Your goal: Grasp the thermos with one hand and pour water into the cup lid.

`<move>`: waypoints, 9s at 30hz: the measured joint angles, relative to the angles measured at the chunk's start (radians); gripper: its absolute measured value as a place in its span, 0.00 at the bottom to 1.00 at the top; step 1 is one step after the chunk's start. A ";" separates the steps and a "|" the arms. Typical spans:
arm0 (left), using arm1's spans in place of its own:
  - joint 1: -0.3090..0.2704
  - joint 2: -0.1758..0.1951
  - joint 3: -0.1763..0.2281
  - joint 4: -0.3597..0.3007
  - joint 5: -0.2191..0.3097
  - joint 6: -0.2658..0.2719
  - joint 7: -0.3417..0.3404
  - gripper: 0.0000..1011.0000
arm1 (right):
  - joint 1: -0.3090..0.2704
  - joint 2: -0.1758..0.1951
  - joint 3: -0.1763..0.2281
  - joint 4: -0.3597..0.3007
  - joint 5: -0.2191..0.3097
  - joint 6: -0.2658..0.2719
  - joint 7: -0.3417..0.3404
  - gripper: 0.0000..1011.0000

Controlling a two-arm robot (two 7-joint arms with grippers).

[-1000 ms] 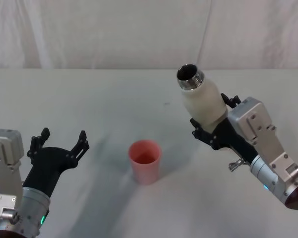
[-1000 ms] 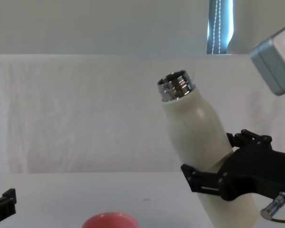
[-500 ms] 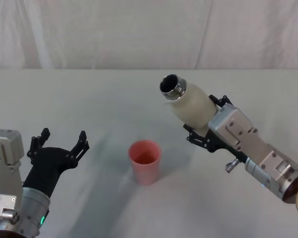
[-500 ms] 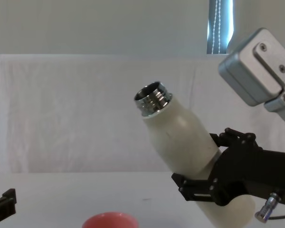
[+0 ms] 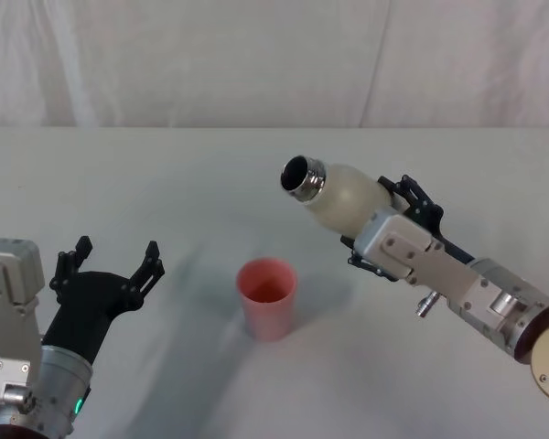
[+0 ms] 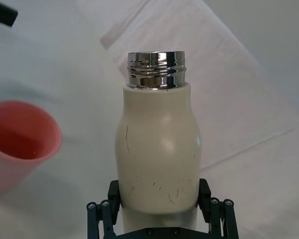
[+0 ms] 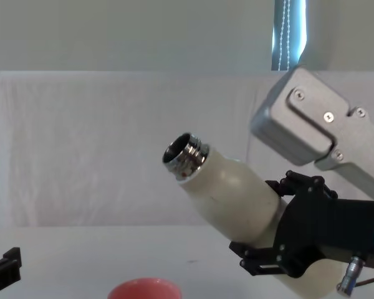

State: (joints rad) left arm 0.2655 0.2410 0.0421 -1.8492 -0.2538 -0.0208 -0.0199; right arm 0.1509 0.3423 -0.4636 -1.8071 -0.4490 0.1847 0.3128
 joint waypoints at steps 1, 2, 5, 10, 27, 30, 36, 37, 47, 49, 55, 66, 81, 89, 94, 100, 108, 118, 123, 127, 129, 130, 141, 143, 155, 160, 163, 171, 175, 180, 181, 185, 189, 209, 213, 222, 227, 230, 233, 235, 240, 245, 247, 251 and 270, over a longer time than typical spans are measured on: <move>0.000 0.000 0.000 0.000 0.000 0.000 0.000 0.99 | 0.001 0.001 -0.002 0.000 -0.009 0.004 0.001 0.94; 0.000 0.000 0.000 0.000 0.000 0.000 0.000 0.99 | 0.003 0.001 -0.004 0.000 -0.017 0.007 0.001 0.94; 0.000 0.000 0.000 0.000 0.000 0.000 0.000 0.99 | 0.008 0.003 -0.013 0.000 -0.049 0.017 0.002 0.94; 0.000 0.000 0.000 0.000 0.000 0.000 0.000 0.99 | 0.015 0.007 -0.029 -0.001 -0.104 0.034 0.007 0.94; 0.000 0.000 0.000 0.000 0.000 0.000 0.000 0.99 | 0.020 0.024 -0.056 -0.009 -0.229 0.032 0.017 0.94; 0.000 0.000 0.000 0.000 0.000 0.000 0.000 0.99 | 0.016 0.026 -0.059 -0.010 -0.242 0.028 0.018 0.94; 0.000 0.000 0.000 0.000 0.000 0.000 0.000 0.99 | 0.012 0.033 -0.069 -0.013 -0.268 0.018 0.023 0.94; 0.000 0.000 0.000 0.000 0.000 0.000 0.000 0.99 | 0.012 0.033 -0.070 -0.013 -0.271 0.017 0.023 0.94; 0.000 0.000 0.000 0.000 0.000 0.000 0.000 0.99 | 0.015 0.042 -0.097 -0.010 -0.329 0.010 0.025 0.94; 0.000 0.000 0.000 0.000 0.000 0.000 0.000 0.99 | 0.016 0.044 -0.102 -0.008 -0.341 0.010 0.025 0.94; 0.000 0.000 0.000 0.000 0.000 0.000 0.000 0.99 | 0.018 0.050 -0.119 -0.007 -0.387 0.013 0.024 0.94; 0.000 0.000 0.000 0.000 0.000 0.000 0.000 0.99 | 0.016 0.048 -0.124 -0.005 -0.424 0.026 0.025 0.94; 0.000 0.000 0.000 0.000 0.000 0.000 0.000 0.99 | 0.012 0.056 -0.134 -0.019 -0.498 0.055 0.031 0.94; 0.000 0.000 0.000 0.000 0.000 0.000 0.000 0.99 | 0.007 0.059 -0.133 -0.025 -0.522 0.058 0.028 0.94; 0.000 0.000 0.000 0.000 0.000 0.000 0.000 0.99 | 0.006 0.059 -0.133 -0.024 -0.538 0.060 0.025 0.94; 0.000 0.000 0.000 0.000 0.000 0.000 0.000 0.99 | 0.007 0.057 -0.135 -0.018 -0.551 0.060 0.023 0.94; 0.000 0.000 0.000 0.000 0.000 0.000 0.000 0.99 | 0.009 0.057 -0.139 -0.017 -0.568 0.063 0.025 0.94; 0.000 0.000 0.000 0.000 0.000 0.000 0.000 0.99 | 0.014 0.060 -0.147 -0.020 -0.593 0.070 0.036 0.94; 0.000 0.000 0.000 0.000 0.000 0.000 0.000 0.99 | 0.020 0.061 -0.152 -0.021 -0.604 0.071 0.043 0.94; 0.000 0.000 0.000 0.000 0.000 0.000 0.000 0.99 | 0.024 0.062 -0.156 -0.024 -0.612 0.071 0.047 0.94; 0.000 0.000 0.000 0.000 0.000 0.000 0.000 0.99 | 0.027 0.063 -0.159 -0.025 -0.617 0.071 0.050 0.94; 0.000 0.000 0.000 0.000 0.000 0.000 0.000 0.99 | 0.027 0.064 -0.159 -0.025 -0.618 0.071 0.050 0.94; 0.000 0.000 0.000 0.000 0.000 0.000 0.000 0.99 | 0.035 0.068 -0.172 -0.036 -0.643 0.073 0.060 0.94; 0.000 0.000 0.000 0.000 0.000 0.000 0.000 0.99 | 0.036 0.068 -0.174 -0.039 -0.646 0.075 0.062 0.94; 0.000 0.000 0.000 0.000 0.000 0.000 0.000 0.99 | 0.036 0.070 -0.180 -0.051 -0.659 0.079 0.071 0.94; 0.000 0.000 0.000 0.000 0.000 0.000 0.000 0.99 | 0.038 0.071 -0.182 -0.057 -0.661 0.080 0.078 0.94; 0.000 0.000 0.000 0.000 0.000 0.000 0.000 0.99 | 0.037 0.071 -0.182 -0.060 -0.661 0.081 0.081 0.94; 0.000 0.000 0.000 0.000 0.000 0.000 0.000 0.99 | 0.038 0.073 -0.181 -0.065 -0.662 0.082 0.086 0.94; 0.000 0.000 0.000 0.000 0.000 0.000 0.000 0.99 | 0.039 0.074 -0.181 -0.069 -0.665 0.083 0.089 0.94; 0.000 0.000 0.000 0.000 0.000 0.000 0.000 0.99 | 0.041 0.075 -0.181 -0.071 -0.666 0.084 0.091 0.94; 0.000 0.000 0.000 0.000 0.000 0.000 0.000 0.99 | 0.041 0.075 -0.181 -0.071 -0.666 0.083 0.091 0.94; 0.000 0.000 0.000 0.000 0.000 0.000 0.000 0.99 | 0.042 0.075 -0.181 -0.071 -0.667 0.084 0.092 0.94; 0.000 0.000 0.000 0.000 0.000 0.000 0.000 0.99 | 0.042 0.074 -0.181 -0.071 -0.667 0.084 0.092 0.94; 0.000 0.000 0.000 0.000 0.000 0.000 0.000 0.99 | 0.047 0.076 -0.180 -0.074 -0.669 0.085 0.097 0.94; 0.000 0.000 0.000 0.000 0.000 0.000 0.000 0.99 | 0.049 0.074 -0.181 -0.073 -0.669 0.085 0.097 0.94; 0.000 0.000 0.000 0.000 0.000 0.000 0.000 0.99 | 0.053 0.074 -0.184 -0.070 -0.669 0.084 0.101 0.94; 0.000 0.000 0.000 0.000 0.000 0.000 0.000 0.99 | 0.056 0.075 -0.186 -0.069 -0.670 0.083 0.102 0.94; 0.000 0.000 0.000 0.000 0.000 0.000 0.000 0.99 | 0.058 0.075 -0.186 -0.069 -0.670 0.082 0.103 0.94; 0.000 0.000 0.000 0.000 0.000 0.000 0.000 0.99 | 0.059 0.076 -0.187 -0.069 -0.671 0.082 0.104 0.94; 0.000 0.000 0.000 0.000 0.000 0.000 0.000 0.99 | 0.060 0.076 -0.188 -0.069 -0.672 0.082 0.104 0.94; 0.000 0.000 0.000 0.000 0.000 0.000 0.000 0.99 | 0.062 0.076 -0.190 -0.067 -0.674 0.082 0.105 0.94; 0.000 0.000 0.000 0.000 0.000 0.000 0.000 0.99 | 0.065 0.076 -0.191 -0.066 -0.676 0.082 0.106 0.94; 0.000 0.000 0.000 0.000 0.000 0.000 0.000 0.99 | 0.066 0.076 -0.191 -0.066 -0.676 0.081 0.107 0.94; 0.000 0.000 0.000 0.000 0.000 0.000 0.000 0.99 | 0.067 0.077 -0.191 -0.064 -0.676 0.081 0.107 0.94; 0.000 0.000 0.000 0.000 0.000 0.000 0.000 0.99 | 0.045 0.067 -0.174 -0.058 -0.639 0.078 0.084 0.94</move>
State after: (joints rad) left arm 0.2655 0.2409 0.0421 -1.8493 -0.2538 -0.0207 -0.0199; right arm 0.1964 0.4090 -0.6378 -1.8652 -1.0881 0.2624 0.3972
